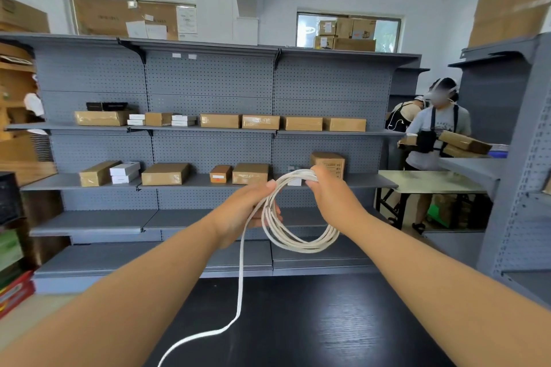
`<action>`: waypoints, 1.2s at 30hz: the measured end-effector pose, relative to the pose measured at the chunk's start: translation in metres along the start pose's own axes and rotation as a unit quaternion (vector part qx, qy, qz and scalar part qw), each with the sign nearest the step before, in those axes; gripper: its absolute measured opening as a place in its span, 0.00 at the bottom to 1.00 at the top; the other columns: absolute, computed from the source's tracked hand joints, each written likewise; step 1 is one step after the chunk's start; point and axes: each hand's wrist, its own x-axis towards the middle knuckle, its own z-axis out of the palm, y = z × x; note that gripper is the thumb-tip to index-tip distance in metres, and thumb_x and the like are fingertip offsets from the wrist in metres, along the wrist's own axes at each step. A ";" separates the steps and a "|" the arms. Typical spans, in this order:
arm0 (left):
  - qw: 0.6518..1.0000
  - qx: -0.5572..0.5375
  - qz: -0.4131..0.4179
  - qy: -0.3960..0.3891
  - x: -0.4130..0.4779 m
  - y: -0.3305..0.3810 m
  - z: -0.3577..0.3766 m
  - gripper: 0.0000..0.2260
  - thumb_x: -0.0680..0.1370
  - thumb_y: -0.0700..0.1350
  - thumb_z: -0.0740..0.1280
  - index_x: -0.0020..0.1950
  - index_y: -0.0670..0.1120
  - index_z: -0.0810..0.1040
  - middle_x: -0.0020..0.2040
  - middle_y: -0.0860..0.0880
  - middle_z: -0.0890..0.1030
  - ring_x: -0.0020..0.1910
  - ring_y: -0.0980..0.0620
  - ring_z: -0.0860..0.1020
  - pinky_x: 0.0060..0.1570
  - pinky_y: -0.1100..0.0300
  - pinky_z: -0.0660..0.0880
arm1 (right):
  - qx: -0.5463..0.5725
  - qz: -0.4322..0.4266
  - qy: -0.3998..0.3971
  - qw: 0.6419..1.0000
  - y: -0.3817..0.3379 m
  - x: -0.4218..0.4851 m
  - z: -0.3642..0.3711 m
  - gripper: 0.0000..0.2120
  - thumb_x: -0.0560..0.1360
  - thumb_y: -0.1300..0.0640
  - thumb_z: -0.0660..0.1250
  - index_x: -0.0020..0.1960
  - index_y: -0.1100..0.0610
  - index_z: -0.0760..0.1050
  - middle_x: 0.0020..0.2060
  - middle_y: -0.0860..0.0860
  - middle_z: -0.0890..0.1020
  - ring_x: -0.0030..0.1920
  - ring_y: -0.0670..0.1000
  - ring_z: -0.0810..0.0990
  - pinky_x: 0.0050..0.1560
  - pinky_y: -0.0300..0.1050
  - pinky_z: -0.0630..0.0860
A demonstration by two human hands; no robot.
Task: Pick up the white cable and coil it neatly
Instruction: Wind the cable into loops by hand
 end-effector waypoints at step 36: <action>0.848 0.501 0.156 0.076 0.021 0.029 -0.011 0.07 0.81 0.45 0.57 0.54 0.45 0.71 0.33 0.52 0.73 0.32 0.45 0.79 0.38 0.50 0.77 | 0.018 -0.003 -0.032 0.999 -0.014 0.014 0.016 0.11 0.81 0.54 0.53 0.57 0.60 0.69 0.40 0.51 0.71 0.41 0.54 0.73 0.44 0.52 0.73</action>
